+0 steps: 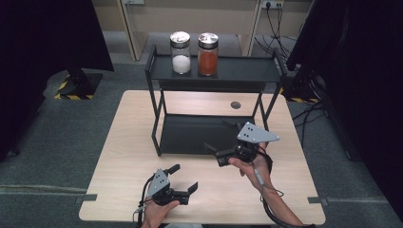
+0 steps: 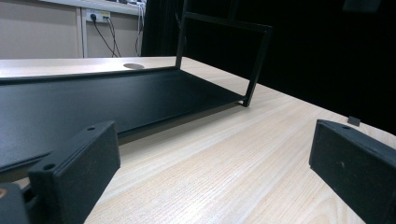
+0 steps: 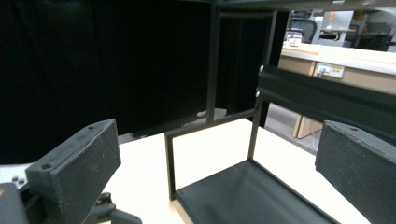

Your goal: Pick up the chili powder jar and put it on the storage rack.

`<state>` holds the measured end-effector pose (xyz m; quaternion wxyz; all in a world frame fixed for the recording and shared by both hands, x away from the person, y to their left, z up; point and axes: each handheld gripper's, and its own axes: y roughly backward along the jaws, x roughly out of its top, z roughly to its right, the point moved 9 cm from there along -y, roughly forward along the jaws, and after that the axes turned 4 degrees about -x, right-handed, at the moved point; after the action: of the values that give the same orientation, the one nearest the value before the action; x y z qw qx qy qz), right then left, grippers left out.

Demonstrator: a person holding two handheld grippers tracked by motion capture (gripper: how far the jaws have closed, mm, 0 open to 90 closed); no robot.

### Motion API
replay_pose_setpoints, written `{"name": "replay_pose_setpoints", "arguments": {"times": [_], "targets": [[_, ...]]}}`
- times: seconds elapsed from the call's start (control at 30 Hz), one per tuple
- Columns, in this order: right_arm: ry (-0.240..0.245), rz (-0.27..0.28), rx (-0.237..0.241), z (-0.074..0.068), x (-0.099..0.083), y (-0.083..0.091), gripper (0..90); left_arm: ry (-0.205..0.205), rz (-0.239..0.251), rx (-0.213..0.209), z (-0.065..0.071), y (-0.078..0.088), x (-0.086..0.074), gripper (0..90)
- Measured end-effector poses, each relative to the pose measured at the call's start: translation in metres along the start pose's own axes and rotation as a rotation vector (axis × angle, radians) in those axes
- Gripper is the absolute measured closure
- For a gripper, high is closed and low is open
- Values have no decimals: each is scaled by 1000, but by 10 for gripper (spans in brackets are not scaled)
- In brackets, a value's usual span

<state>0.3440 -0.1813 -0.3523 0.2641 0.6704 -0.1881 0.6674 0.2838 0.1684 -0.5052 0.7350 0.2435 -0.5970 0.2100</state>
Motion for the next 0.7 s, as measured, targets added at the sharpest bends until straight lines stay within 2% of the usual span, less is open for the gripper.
{"name": "replay_pose_setpoints", "arguments": {"times": [0.17,0.7], "targets": [[-22,-6,11,0,-16,0,5,1,3,3,0,0,0,11],[-87,-33,2,2,-62,1,4,-2,0,2,0,0,0,11]]}}
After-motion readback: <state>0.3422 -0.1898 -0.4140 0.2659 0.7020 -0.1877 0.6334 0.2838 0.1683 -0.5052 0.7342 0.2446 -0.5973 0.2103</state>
